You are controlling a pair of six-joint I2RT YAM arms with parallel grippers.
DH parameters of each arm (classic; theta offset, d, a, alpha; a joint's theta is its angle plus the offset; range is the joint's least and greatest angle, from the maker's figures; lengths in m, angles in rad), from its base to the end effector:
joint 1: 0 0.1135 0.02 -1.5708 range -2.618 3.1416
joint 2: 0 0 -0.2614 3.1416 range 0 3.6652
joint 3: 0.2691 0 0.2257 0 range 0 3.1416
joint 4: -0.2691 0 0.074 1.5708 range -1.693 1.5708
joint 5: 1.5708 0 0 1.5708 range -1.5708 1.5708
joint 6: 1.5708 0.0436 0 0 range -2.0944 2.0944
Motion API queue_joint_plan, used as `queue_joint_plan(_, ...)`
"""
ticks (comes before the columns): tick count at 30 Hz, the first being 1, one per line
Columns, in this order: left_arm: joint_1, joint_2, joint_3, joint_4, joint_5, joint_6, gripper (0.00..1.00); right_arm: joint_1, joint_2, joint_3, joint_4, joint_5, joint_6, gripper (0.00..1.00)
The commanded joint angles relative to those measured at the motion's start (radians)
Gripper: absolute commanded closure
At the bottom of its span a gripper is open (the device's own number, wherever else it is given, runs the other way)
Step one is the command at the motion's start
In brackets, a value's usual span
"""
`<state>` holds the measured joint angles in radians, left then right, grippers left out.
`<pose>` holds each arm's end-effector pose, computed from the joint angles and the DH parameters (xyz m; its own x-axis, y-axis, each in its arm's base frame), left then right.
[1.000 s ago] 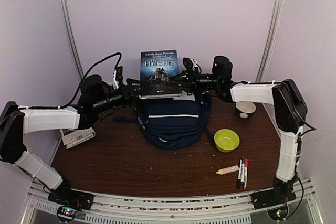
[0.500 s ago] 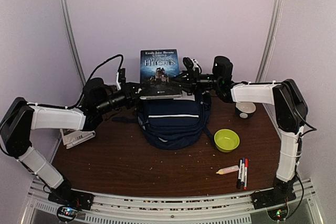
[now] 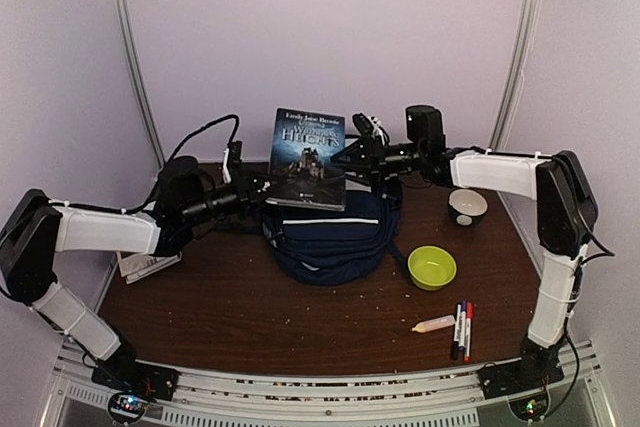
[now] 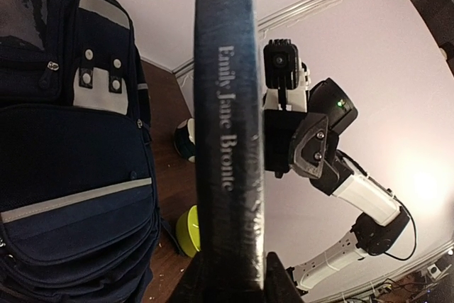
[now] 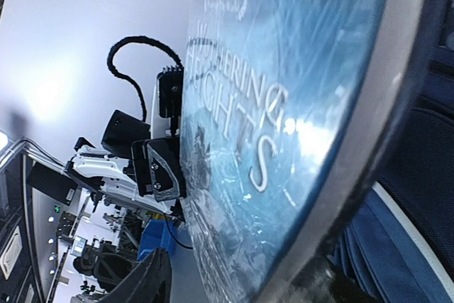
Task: Pack the student bag
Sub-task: Pass from the right arm to the left, then grab the largest pocket of the student bag.
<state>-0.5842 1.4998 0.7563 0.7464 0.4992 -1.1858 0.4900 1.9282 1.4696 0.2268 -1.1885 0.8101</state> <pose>0.2508 -0.1909 0.2715 -0.8180 -0.4346 -0.3768 0.3341 0.1744 -0.9263 0.3524 0.2338 0.2951 -0.8440 -0.1439 -0.5166 -0.5235 0.0123 0.8519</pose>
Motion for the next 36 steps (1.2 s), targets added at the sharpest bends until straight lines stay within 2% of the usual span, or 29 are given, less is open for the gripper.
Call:
queue_joint_plan(1,0.018,-0.103,-0.023,0.013,0.008,0.083,1.00,-0.065,-0.102,0.067,-0.326,0.068,-0.355,0.37)
queue_joint_plan(4,0.035,-0.164,-0.041,-0.086,-0.005,0.125,1.00,-0.092,-0.116,0.087,-0.513,0.177,-0.531,0.36)
queue_joint_plan(7,0.051,-0.225,-0.047,-0.198,-0.030,0.170,1.00,-0.097,-0.122,0.097,-0.631,0.265,-0.691,0.37)
queue_joint_plan(10,0.064,-0.284,-0.046,-0.309,-0.053,0.207,1.00,-0.084,-0.122,0.102,-0.719,0.323,-0.838,0.45)
queue_joint_plan(14,0.078,-0.361,-0.041,-0.441,-0.084,0.251,1.00,-0.012,-0.127,0.116,-0.873,0.473,-1.118,0.54)
queue_joint_plan(19,0.083,-0.454,-0.045,-0.597,-0.152,0.281,1.00,0.116,-0.155,0.040,-0.898,0.679,-1.333,0.65)
queue_joint_plan(22,0.089,-0.500,-0.045,-0.678,-0.195,0.301,1.00,0.183,-0.147,0.017,-0.913,0.758,-1.419,0.74)
queue_joint_plan(32,0.110,-0.594,-0.087,-0.800,-0.245,0.308,1.00,0.300,-0.063,0.042,-0.920,0.850,-1.481,0.73)
queue_joint_plan(36,0.112,-0.625,-0.098,-0.825,-0.249,0.307,1.00,0.324,-0.039,0.041,-0.920,0.859,-1.491,0.70)
